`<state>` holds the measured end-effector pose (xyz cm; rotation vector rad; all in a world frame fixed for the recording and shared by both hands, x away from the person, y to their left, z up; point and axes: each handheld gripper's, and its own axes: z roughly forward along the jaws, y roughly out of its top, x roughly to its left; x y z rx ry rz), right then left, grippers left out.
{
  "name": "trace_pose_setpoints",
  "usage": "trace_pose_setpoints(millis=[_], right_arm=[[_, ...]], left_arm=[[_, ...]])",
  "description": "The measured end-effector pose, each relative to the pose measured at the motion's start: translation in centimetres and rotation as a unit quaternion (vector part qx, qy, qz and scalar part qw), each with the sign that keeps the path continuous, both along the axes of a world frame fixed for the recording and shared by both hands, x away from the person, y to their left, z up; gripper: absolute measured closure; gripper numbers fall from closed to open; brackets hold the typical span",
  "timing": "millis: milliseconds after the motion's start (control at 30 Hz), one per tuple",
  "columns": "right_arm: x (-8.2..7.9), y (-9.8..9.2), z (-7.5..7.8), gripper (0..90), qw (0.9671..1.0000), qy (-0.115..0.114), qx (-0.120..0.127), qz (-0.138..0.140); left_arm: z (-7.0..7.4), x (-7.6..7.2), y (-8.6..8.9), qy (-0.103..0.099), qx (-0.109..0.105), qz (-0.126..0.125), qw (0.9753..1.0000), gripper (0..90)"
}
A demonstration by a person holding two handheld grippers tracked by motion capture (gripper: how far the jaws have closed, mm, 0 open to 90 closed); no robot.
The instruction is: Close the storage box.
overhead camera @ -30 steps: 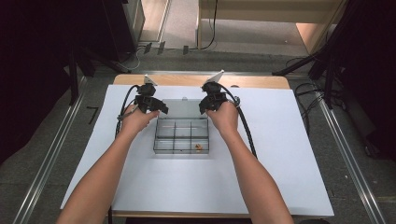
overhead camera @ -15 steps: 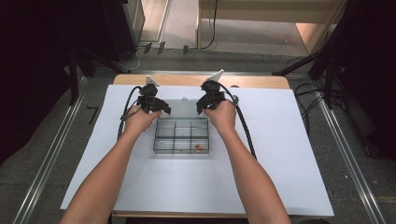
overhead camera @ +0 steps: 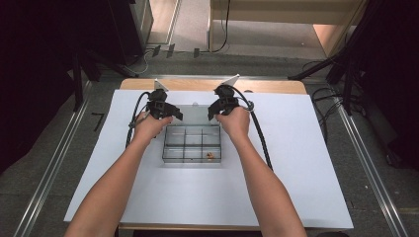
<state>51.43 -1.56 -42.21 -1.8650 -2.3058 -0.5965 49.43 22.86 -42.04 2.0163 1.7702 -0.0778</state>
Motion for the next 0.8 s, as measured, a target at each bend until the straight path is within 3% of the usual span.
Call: trace_pose_setpoints(millis=[200,300,533,667,800], right_arm=[[0.0,-0.4,0.0,53.8,0.9999,0.004,0.012,-0.003],[0.0,-0.6,0.2,55.4,0.9996,0.0,0.027,-0.008],[-0.6,-0.7,1.3,57.1,0.9992,-0.034,0.02,0.005],[-1.5,-1.0,2.2,57.6,0.9978,-0.058,0.03,0.01],[-2.2,-1.3,2.8,57.7,0.9961,-0.079,0.037,0.014]], left_arm=[[0.3,-0.1,0.1,-0.009,0.004,0.002,0.9999,41.9],[0.7,-0.2,0.2,-0.022,-0.006,0.006,0.9997,43.2],[1.9,-0.8,0.5,-0.05,-0.013,-0.002,0.9987,44.2],[2.7,-1.5,0.7,-0.072,-0.015,-0.017,0.9972,43.9],[3.4,-2.2,0.7,-0.092,-0.02,-0.016,0.9955,44.0]])
